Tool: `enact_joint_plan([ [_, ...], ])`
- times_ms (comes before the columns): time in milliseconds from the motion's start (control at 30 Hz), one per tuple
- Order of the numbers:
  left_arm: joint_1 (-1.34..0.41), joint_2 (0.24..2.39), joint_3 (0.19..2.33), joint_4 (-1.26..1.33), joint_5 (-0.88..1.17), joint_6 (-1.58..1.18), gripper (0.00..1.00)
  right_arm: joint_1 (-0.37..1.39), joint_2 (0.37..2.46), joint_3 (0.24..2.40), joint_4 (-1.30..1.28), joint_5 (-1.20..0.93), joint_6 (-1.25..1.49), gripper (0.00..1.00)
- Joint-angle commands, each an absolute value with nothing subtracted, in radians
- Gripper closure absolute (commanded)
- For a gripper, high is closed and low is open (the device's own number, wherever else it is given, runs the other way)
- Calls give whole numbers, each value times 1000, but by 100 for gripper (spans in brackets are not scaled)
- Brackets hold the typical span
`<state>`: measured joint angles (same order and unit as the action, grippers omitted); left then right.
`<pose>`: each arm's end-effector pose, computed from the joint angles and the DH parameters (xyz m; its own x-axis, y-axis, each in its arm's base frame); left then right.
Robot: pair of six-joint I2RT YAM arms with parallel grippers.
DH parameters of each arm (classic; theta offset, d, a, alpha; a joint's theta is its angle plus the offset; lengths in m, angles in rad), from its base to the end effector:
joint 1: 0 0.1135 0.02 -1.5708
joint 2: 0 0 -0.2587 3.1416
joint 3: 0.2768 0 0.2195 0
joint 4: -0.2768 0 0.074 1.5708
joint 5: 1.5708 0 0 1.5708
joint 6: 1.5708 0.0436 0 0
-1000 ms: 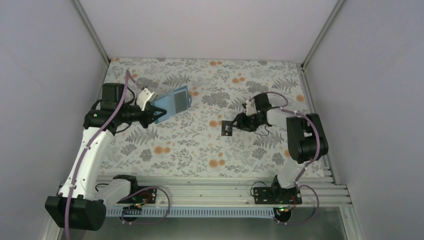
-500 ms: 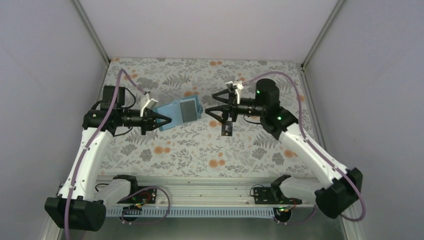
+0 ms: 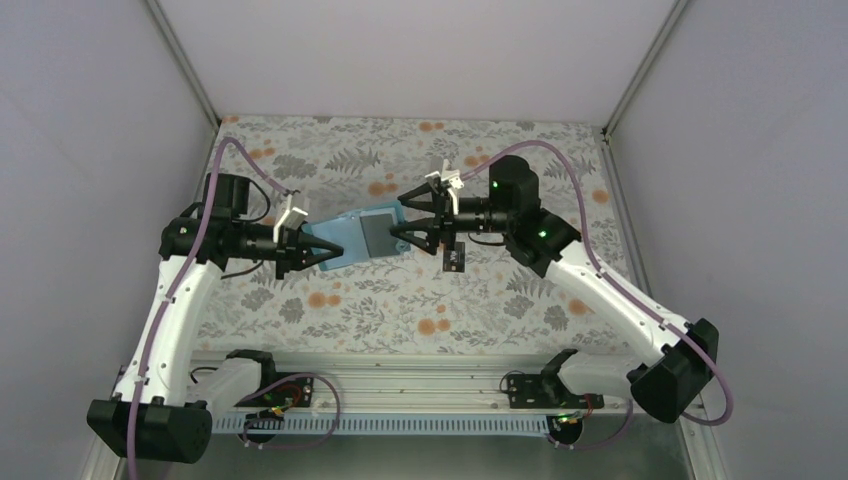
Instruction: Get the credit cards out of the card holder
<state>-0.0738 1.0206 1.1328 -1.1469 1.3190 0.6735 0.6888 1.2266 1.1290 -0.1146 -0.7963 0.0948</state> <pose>0.1277 -0.0518 0.3443 -0.3510 0.1818 -0.9186 0.9347 0.1262 -0.3322 0.1738 0.1835 0.3741 -0.2550 -0.1242 -0.9589 -0.9641 0.1080 0.2424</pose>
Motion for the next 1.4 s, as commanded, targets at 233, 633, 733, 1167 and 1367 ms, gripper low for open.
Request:
enact_joint_plan([
  [233,-66,1008,1154,-1141,1376,714,98,666,1188,1180,-234,-779,-25,17],
  [633,-66,1007,1155,-1143,1376,715,98,645,1188,1181,-236,-744,-9,16],
  [733,-66,1008,1154,-1141,1376,716,98,637,1192,1182,-219,-746,9,16],
  [1167,-66,1010,1157,-1139,1374,708,98,669,1206,1108,-115,-761,66,20],
  [1367,-67,1008,1151,-1139,1371,709,98,697,1213,1110,-96,-781,67,20],
])
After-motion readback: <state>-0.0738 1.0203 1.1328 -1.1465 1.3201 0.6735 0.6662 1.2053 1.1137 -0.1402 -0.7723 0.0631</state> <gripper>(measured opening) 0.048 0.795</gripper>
